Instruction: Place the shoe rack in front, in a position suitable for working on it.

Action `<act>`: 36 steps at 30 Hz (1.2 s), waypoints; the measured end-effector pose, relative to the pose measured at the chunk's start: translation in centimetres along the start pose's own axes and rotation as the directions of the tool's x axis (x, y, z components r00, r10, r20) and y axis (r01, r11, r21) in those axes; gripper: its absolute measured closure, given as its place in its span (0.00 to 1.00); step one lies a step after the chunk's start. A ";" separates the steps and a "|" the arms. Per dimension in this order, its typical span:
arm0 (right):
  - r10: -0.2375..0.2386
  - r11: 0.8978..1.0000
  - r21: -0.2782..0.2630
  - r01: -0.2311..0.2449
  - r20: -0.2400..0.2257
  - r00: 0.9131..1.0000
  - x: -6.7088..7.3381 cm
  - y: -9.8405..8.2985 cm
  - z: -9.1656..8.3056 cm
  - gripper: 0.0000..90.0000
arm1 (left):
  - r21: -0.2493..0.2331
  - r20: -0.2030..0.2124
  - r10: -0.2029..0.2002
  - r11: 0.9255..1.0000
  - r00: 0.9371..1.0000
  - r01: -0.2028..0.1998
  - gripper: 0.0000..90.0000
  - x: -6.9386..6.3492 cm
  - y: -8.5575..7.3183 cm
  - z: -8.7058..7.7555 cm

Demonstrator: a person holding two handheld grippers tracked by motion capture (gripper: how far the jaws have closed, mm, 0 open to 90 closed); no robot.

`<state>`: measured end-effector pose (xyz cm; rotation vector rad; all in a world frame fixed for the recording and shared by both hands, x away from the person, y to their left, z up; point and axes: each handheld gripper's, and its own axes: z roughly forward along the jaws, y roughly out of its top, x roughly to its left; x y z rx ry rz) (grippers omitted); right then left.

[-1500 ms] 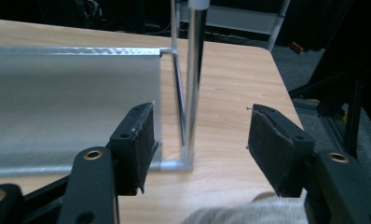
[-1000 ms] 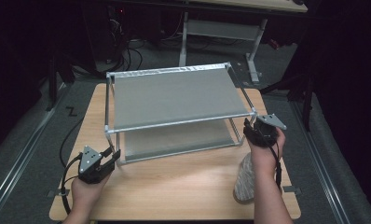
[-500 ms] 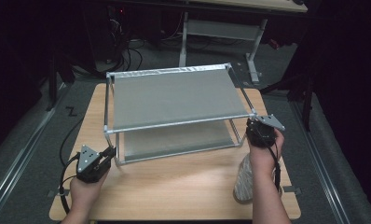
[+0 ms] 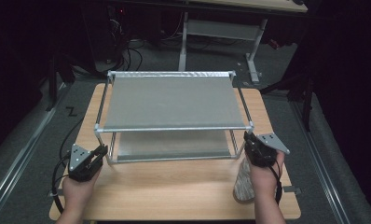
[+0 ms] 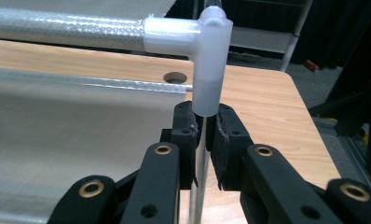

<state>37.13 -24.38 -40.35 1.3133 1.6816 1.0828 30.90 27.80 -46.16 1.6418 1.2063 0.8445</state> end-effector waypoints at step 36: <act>0.000 1.000 0.025 0.000 0.009 1.000 -2.0 -2.6 -0.9 0.89 | 0.049 -0.032 0.006 0.999 0.999 -0.004 0.89 -1.3 2.1 3.9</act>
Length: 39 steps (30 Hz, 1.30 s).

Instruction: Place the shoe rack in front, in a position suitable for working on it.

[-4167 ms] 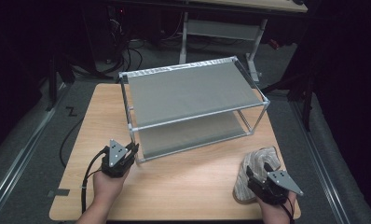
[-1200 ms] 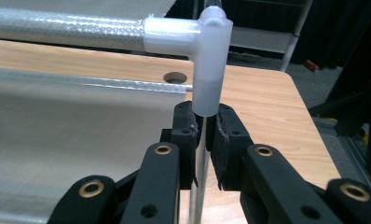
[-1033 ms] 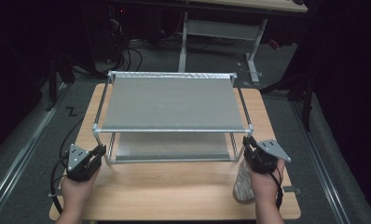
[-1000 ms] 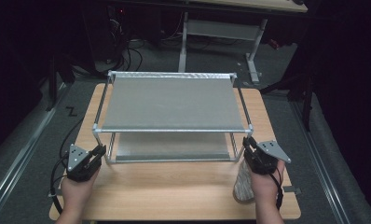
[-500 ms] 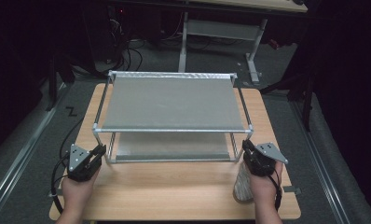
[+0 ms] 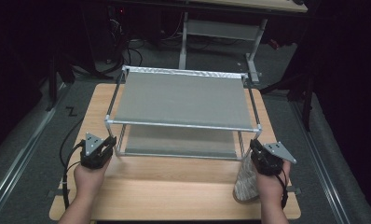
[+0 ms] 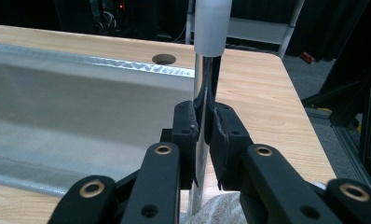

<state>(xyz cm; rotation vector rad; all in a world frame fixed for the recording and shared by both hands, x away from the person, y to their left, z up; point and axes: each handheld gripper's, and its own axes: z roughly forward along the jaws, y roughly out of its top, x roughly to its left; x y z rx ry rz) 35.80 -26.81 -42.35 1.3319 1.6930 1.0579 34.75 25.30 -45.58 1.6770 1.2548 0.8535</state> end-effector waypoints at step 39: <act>0.038 0.999 -0.030 -0.037 0.019 0.999 -1.0 0.0 -2.2 0.55 | -0.004 0.052 0.023 1.000 0.998 -0.022 0.66 -1.7 -1.4 -3.6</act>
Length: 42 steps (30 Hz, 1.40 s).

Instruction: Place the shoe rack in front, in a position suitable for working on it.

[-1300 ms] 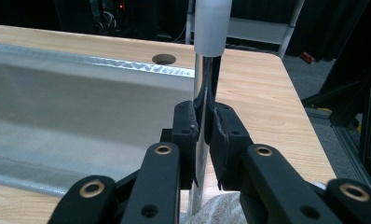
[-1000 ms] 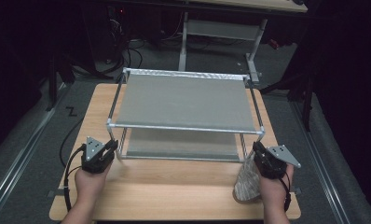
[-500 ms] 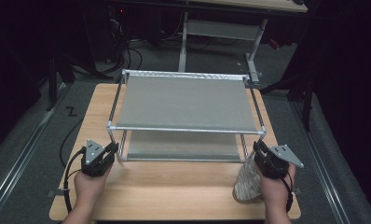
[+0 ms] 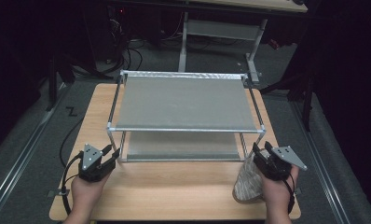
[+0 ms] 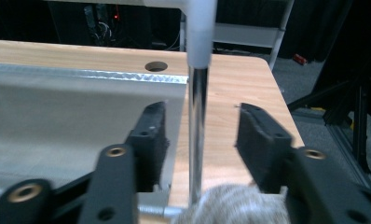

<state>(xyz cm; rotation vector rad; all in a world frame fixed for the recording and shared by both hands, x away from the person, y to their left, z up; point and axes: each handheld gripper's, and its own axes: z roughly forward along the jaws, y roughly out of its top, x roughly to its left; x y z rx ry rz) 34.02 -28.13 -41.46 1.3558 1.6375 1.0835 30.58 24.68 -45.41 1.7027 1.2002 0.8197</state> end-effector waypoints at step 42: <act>0.082 0.915 0.399 -0.056 -0.048 0.995 -3.6 -8.9 0.5 0.17 | 0.084 0.106 0.116 0.989 0.988 -0.125 0.47 -1.7 -3.5 0.9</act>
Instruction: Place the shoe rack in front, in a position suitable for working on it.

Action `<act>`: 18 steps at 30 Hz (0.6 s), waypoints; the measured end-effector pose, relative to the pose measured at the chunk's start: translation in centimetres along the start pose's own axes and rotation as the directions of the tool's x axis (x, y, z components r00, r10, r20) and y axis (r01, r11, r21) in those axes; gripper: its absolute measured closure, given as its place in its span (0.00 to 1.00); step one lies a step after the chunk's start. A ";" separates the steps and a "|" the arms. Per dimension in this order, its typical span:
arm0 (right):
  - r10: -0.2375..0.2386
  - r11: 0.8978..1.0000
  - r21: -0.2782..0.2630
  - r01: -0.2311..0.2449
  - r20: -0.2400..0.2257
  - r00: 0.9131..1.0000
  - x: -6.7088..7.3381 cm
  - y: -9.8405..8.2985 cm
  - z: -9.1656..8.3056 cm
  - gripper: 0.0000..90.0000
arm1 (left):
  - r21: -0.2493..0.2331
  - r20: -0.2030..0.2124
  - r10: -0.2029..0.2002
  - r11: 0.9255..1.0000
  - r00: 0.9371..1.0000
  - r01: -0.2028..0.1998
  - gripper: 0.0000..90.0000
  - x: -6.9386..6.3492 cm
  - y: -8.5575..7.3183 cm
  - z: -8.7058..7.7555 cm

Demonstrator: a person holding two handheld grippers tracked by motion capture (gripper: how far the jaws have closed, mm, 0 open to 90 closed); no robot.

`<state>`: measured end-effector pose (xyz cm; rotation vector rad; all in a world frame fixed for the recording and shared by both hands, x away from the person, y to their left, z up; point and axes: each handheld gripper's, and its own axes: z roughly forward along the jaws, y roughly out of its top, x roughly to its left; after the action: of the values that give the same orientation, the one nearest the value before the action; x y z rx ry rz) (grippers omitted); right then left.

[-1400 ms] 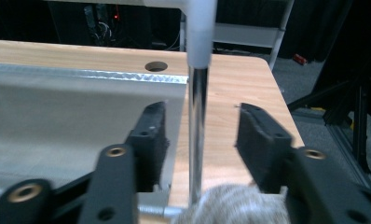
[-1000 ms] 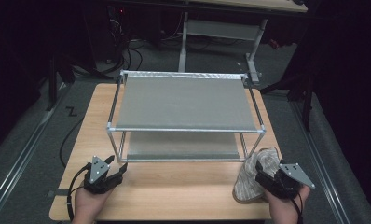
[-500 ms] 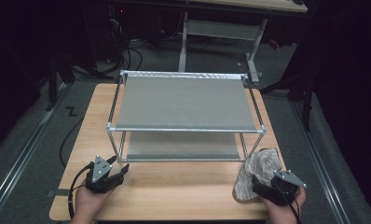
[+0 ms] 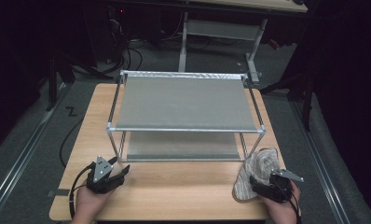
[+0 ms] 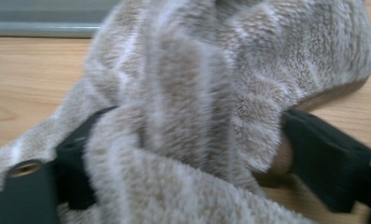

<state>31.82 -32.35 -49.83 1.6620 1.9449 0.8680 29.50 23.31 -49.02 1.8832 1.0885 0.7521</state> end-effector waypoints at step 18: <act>-0.039 0.999 -0.029 0.036 -0.076 0.996 0.9 -0.1 -0.6 0.70 | -0.038 0.009 -0.023 0.999 1.000 0.023 0.46 0.0 -0.1 -0.3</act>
<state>31.16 -31.60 -49.39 1.5934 1.9992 0.9524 29.27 23.45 -48.94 1.8377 1.0814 0.7464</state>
